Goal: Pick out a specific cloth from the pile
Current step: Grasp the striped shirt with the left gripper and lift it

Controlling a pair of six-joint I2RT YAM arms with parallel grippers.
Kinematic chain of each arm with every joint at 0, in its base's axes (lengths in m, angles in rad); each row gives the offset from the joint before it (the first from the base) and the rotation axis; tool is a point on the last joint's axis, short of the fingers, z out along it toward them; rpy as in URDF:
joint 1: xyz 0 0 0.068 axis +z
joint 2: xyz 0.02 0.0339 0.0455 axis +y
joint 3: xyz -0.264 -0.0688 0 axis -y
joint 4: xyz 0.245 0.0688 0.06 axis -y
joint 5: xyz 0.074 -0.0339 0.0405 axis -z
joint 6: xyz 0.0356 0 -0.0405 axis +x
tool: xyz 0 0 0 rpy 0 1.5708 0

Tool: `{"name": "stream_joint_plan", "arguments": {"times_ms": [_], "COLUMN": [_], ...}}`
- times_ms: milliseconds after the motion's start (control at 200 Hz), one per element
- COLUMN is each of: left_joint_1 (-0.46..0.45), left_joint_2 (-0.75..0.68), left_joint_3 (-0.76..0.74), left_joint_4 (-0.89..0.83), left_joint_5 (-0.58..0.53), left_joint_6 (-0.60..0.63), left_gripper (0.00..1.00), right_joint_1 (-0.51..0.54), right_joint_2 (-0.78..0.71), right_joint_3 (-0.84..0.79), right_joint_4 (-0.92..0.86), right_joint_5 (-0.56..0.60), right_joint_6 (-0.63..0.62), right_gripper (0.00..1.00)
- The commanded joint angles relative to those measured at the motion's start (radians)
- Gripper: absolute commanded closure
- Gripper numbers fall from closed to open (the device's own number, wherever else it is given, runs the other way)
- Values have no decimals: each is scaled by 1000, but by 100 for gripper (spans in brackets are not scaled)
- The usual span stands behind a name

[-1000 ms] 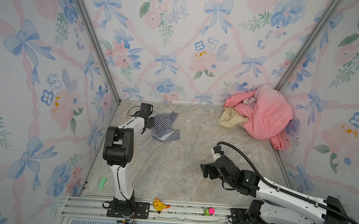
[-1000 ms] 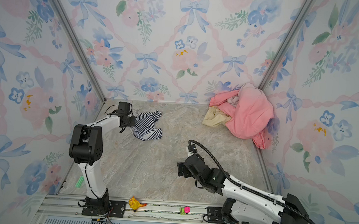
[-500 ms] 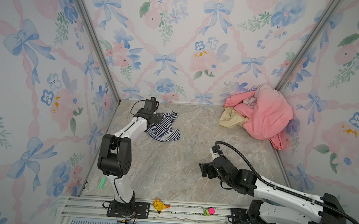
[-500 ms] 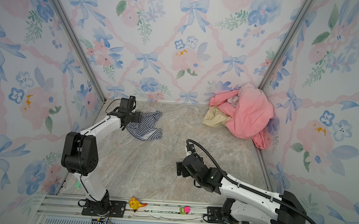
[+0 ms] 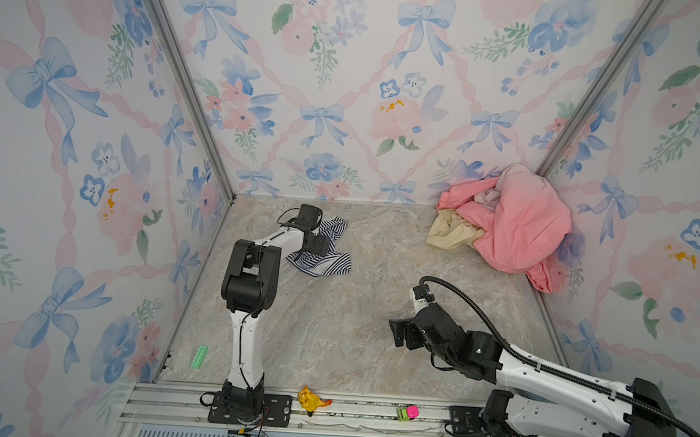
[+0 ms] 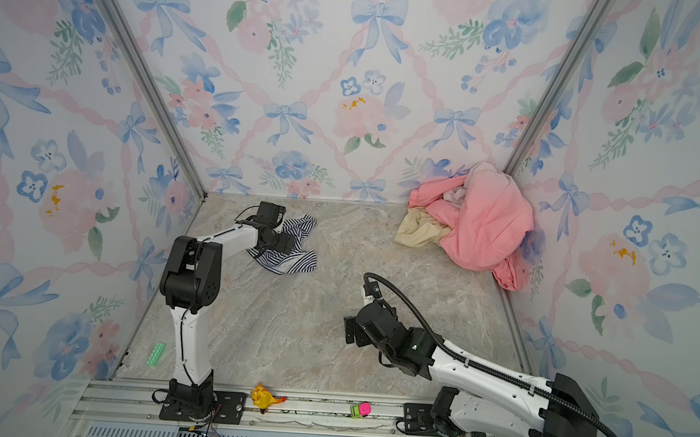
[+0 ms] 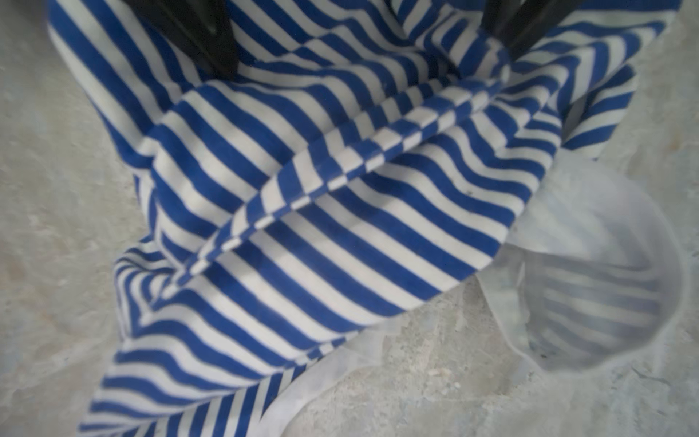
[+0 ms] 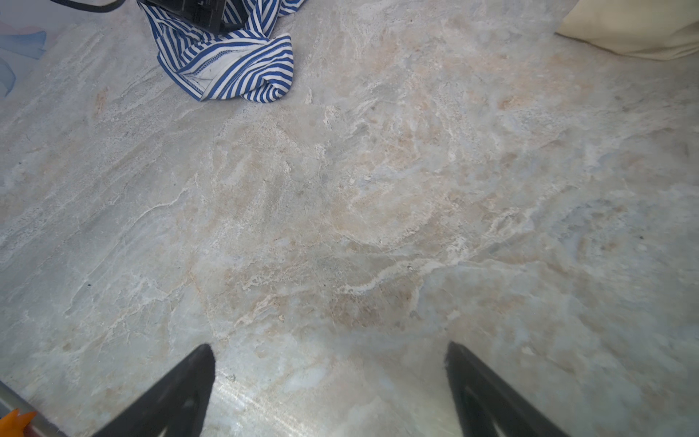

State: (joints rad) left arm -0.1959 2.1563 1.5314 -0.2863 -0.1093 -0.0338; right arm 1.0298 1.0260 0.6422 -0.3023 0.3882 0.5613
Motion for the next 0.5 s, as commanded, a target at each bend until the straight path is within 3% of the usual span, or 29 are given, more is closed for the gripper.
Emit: {"name": "stream_joint_plan", "arguments": {"times_ms": [0,75,135,235,330,495], "left_joint_1": [6,9,15,32,40,38], "left_joint_2": [42,56,69,82,57,-78], "left_joint_3": [26,28,37,59,58,46], "left_joint_4": [-53,-53,-57,-70,-71,-71], "left_joint_5": [11,34,60,110,106,81], "left_joint_6": [-8,-13,-12,-13,-27,-28], "left_gripper": [3,9,22,54,100,100], "right_joint_1": [9,9,8,9,9,10], "right_joint_2": [-38,-51,-52,-38,-32,-55], "right_joint_3": [5,-2,-7,6,25,6], "right_joint_4": [-57,-55,-51,-58,-79,-64], "right_joint_5": [45,52,52,38,28,29], "right_joint_6": [1,2,3,-6,-9,-5], "right_gripper": [3,3,3,3,3,3]}}
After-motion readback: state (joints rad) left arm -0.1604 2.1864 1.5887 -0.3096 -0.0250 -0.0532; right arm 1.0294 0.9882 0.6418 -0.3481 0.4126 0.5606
